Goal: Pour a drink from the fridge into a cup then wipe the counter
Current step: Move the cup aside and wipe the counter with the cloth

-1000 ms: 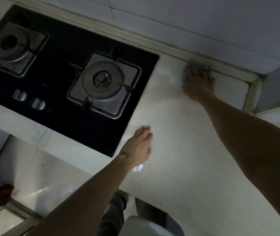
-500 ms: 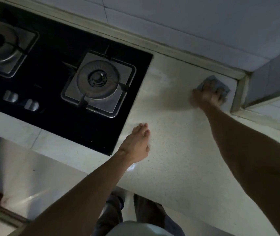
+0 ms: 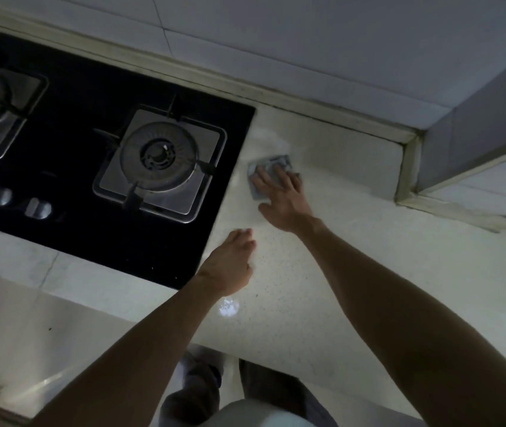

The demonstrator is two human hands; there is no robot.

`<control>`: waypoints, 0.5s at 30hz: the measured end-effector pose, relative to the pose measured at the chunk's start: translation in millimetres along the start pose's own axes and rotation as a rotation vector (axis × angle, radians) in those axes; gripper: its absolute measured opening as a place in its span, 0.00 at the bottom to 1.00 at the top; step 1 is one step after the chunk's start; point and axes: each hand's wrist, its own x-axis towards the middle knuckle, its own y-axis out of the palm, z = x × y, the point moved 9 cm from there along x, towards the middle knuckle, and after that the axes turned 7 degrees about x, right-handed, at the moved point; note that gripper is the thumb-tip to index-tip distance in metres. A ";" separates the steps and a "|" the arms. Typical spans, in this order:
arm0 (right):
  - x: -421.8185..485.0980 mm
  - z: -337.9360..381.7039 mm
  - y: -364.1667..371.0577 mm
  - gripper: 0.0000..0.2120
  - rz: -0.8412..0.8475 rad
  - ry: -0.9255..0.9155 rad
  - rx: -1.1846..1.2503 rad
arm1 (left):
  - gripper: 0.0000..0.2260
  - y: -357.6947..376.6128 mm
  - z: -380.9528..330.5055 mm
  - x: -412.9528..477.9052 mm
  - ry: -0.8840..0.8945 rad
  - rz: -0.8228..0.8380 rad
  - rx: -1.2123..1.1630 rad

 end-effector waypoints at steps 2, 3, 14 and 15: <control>-24.3 -22.5 0.5 0.33 0.003 0.031 -0.014 | 0.26 -4.3 -1.6 -2.7 0.009 0.021 0.037; -36.7 -36.1 -2.6 0.33 -0.002 0.077 -0.001 | 0.26 -7.1 -2.7 -4.4 0.009 0.023 0.054; -203.8 -151.9 -11.3 0.33 -0.235 0.778 0.178 | 0.29 -5.7 -6.7 -12.4 -0.023 0.026 0.018; -220.3 -155.0 -7.4 0.33 -0.277 0.865 0.200 | 0.30 -2.4 -9.0 -14.8 -0.048 0.030 0.000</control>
